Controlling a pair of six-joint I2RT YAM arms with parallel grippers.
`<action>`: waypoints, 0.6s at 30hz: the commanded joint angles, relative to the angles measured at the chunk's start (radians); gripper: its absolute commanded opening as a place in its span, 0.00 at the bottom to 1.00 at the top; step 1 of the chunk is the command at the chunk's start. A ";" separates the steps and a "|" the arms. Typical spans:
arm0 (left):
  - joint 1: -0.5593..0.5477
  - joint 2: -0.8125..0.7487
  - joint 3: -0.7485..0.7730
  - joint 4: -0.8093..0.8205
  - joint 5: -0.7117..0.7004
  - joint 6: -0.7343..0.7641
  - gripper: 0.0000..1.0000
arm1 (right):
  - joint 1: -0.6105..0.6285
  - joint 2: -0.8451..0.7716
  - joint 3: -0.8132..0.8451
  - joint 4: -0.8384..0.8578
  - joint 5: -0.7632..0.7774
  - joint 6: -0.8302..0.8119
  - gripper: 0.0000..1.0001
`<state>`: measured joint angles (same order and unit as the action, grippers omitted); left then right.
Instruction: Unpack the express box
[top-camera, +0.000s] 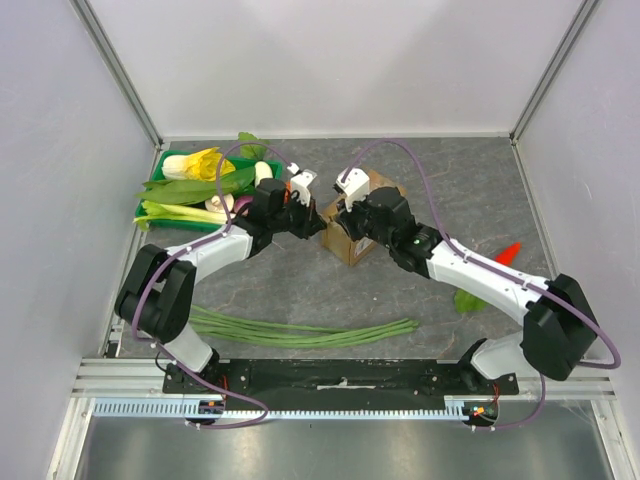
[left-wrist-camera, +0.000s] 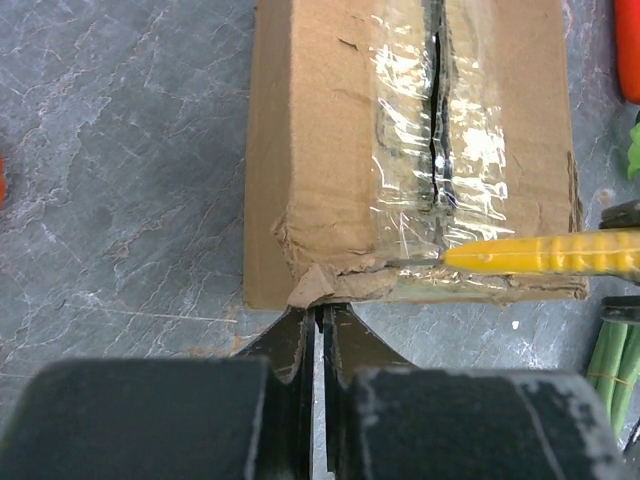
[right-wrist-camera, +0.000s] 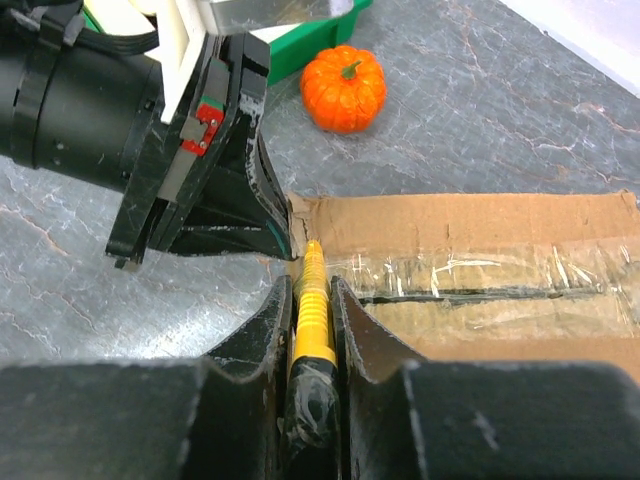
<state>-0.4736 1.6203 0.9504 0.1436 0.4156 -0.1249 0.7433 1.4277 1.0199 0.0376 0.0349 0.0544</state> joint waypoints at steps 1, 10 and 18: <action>0.027 0.013 0.047 0.025 -0.178 0.010 0.02 | 0.001 -0.087 -0.081 -0.111 0.036 -0.019 0.00; 0.026 0.030 0.074 -0.027 -0.293 -0.068 0.02 | -0.001 -0.165 -0.161 -0.110 0.023 0.045 0.00; 0.012 0.024 0.065 -0.007 -0.163 -0.035 0.02 | -0.001 -0.204 -0.115 -0.113 0.083 0.078 0.00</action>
<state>-0.4839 1.6356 0.9905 0.1062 0.2924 -0.1703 0.7433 1.2648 0.8753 0.0338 0.0696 0.1070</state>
